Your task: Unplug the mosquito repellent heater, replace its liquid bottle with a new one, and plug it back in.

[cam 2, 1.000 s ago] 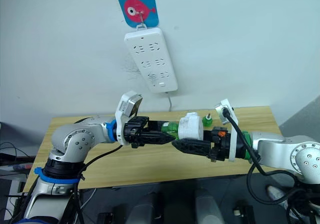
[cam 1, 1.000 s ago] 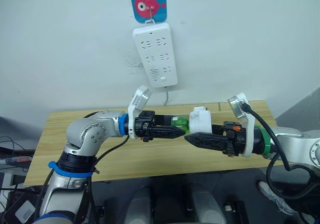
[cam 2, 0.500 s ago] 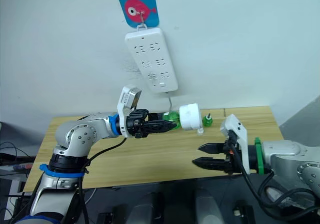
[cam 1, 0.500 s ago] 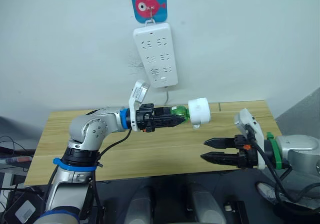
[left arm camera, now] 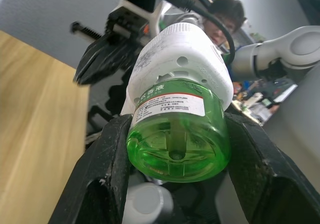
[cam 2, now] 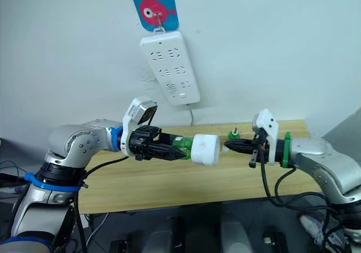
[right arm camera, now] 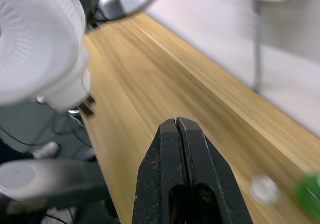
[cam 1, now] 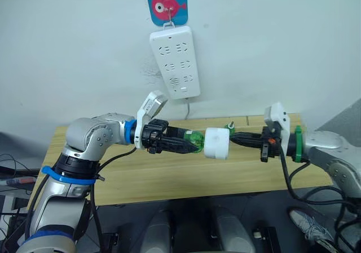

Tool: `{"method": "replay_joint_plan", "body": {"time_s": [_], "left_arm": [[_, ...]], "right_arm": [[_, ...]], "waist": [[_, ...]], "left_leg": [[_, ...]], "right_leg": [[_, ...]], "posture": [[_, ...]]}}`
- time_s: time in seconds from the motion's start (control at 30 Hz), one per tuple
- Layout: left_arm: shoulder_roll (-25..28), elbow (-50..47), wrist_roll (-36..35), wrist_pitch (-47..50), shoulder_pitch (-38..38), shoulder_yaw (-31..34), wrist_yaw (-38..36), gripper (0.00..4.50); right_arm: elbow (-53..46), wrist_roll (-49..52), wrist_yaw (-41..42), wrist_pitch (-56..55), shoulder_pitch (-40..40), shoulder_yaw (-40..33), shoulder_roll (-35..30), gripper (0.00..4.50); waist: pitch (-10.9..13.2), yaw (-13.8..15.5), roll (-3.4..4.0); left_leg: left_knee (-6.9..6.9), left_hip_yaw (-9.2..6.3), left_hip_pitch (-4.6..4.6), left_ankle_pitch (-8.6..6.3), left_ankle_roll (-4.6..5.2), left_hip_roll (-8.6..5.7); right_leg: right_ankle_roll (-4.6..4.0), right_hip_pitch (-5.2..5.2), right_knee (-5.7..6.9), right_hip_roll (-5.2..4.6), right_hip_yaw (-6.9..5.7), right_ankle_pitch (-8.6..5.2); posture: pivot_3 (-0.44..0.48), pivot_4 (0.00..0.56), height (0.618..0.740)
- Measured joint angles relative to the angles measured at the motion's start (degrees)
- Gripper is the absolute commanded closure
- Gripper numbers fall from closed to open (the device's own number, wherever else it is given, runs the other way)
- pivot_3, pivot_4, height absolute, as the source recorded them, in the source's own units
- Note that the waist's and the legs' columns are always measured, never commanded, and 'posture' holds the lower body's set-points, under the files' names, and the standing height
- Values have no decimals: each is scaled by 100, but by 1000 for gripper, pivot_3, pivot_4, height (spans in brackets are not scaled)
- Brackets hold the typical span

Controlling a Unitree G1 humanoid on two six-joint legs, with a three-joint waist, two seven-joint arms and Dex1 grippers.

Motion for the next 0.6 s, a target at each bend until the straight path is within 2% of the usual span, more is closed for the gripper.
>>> {"method": "replay_joint_plan", "body": {"time_s": [0.17,0.33,0.6], "left_arm": [[-16,1,-114,275,0,25,22,2128],[-188,96,-164,317,0,204,226,2128],[-454,337,213,-122,11,258,666,2128]], "right_arm": [[-335,138,38,354,8,89,362,4500],[-863,707,-22,908,143,41,414,4500],[-1382,1966,-846,1595,45,-461,581,4500]], "waist": [[0,1,0],[0,7,0],[0,5,0]], "left_leg": [[0,-2,0,0,0,0],[2,-3,0,0,0,0],[2,-4,0,0,0,0]], "right_leg": [[0,0,2,-1,-1,0],[0,1,2,-4,-2,0],[-1,1,3,-4,-2,1]], "posture": [[-223,214,740],[-224,215,740],[-232,215,740]]}}
